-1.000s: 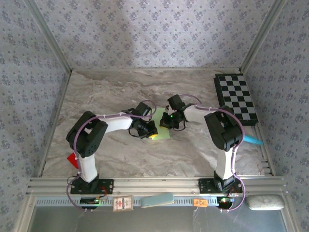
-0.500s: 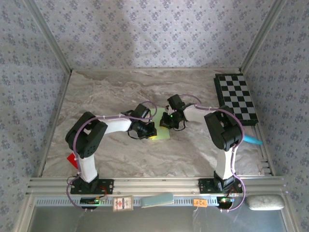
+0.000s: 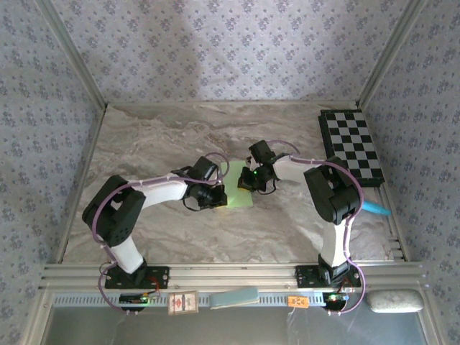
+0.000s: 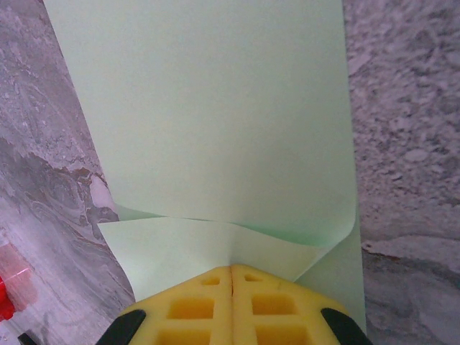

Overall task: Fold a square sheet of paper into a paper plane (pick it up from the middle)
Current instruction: Fold the triangle a second time at the center of the table.

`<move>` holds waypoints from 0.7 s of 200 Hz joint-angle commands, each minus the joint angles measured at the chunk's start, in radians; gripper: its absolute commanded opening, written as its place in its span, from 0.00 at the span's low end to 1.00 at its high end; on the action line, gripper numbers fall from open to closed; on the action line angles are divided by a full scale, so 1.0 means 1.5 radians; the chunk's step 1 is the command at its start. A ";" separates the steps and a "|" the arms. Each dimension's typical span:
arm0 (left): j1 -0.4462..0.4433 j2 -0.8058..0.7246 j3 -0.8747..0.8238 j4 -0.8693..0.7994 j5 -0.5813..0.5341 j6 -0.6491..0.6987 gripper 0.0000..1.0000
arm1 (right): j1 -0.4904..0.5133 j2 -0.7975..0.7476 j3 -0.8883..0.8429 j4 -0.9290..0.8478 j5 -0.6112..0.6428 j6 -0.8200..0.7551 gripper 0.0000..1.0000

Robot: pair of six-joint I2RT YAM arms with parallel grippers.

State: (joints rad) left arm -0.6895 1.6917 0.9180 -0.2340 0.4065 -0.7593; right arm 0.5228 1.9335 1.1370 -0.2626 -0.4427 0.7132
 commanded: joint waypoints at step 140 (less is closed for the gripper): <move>-0.010 0.097 0.030 0.038 -0.021 -0.074 0.00 | -0.004 0.005 0.000 -0.026 0.029 -0.016 0.07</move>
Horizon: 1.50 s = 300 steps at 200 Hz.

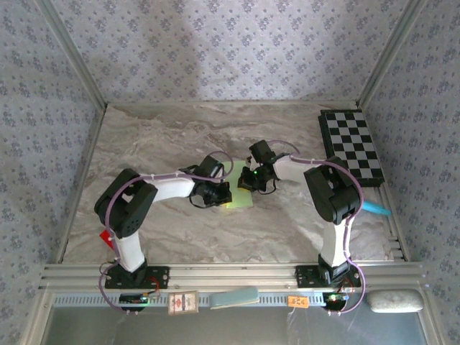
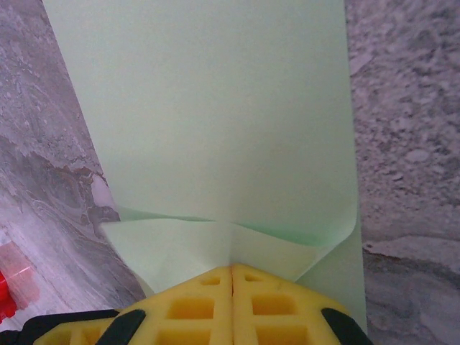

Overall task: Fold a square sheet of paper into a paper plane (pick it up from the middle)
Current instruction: Fold the triangle a second time at the center of the table.

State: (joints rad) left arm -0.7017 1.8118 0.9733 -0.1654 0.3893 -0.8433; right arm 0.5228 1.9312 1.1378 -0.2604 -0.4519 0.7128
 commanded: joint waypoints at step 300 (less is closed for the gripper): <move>0.012 -0.052 -0.068 0.126 0.008 -0.069 0.02 | 0.036 0.016 -0.025 -0.016 0.014 -0.027 0.03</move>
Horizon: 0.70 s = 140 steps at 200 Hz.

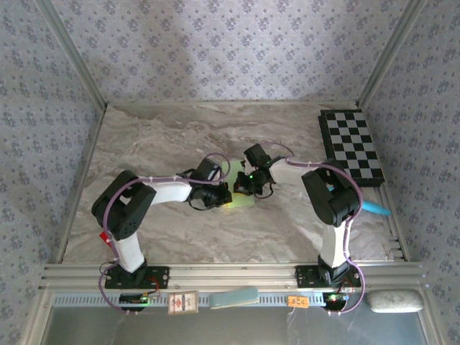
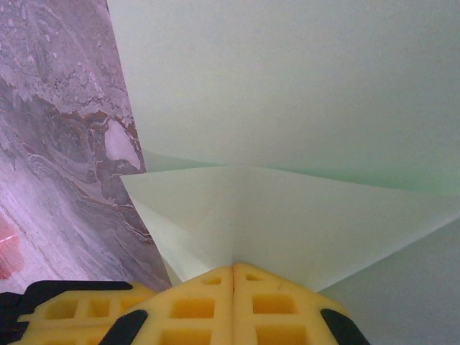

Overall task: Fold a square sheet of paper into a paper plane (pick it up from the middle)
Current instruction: Fold the triangle a second time at the center of the table.

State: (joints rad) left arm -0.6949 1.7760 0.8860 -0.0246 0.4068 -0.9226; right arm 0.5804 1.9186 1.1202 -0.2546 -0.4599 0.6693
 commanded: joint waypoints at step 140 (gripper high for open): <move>0.011 0.033 -0.007 -0.007 0.006 -0.027 0.00 | 0.004 -0.034 -0.016 0.001 0.012 -0.022 0.03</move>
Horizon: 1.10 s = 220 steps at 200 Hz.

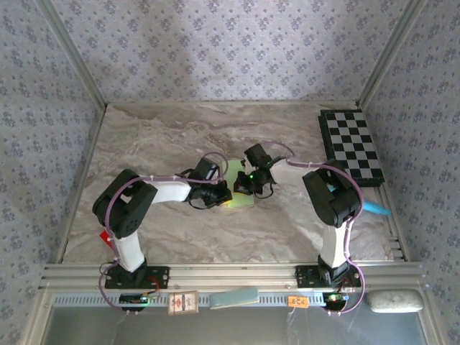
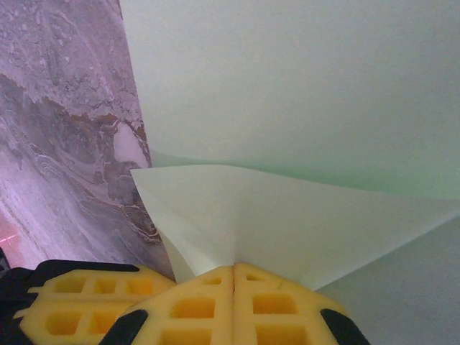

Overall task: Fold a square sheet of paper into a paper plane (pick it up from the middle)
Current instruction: Fold the triangle a second time at the center of the table.

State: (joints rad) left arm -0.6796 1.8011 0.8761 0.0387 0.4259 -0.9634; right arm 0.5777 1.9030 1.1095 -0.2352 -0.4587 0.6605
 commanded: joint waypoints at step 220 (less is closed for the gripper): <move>0.003 0.047 0.019 -0.181 -0.027 0.013 0.00 | -0.158 0.059 0.036 0.016 0.026 -0.062 0.03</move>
State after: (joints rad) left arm -0.6762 1.8217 0.9287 -0.0532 0.4225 -0.9623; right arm 0.3935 1.9667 1.1412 -0.1925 -0.5568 0.6006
